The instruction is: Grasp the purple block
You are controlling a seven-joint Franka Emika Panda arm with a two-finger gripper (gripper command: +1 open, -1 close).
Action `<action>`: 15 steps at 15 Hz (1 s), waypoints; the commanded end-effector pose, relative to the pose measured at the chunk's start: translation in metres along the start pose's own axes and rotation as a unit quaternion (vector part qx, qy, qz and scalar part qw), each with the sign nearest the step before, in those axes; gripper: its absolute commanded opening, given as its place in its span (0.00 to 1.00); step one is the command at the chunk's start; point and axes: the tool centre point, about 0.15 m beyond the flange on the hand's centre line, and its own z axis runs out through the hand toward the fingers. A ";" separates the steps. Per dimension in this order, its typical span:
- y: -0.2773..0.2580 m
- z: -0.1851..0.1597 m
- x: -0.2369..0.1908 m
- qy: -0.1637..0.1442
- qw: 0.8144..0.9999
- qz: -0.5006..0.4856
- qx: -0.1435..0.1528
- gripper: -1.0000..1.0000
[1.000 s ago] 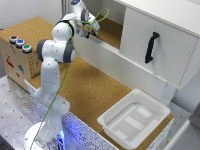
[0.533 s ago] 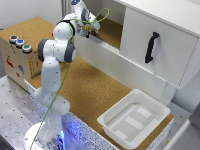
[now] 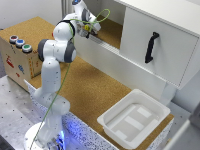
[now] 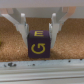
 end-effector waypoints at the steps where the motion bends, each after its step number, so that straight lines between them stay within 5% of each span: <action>1: 0.017 -0.053 -0.035 0.017 1.000 -0.020 -0.015 0.00; 11: 0.053 -0.109 -0.133 0.014 0.985 -0.121 0.121 0.00; 15: 0.051 -0.126 -0.166 0.006 0.979 -0.145 0.146 0.00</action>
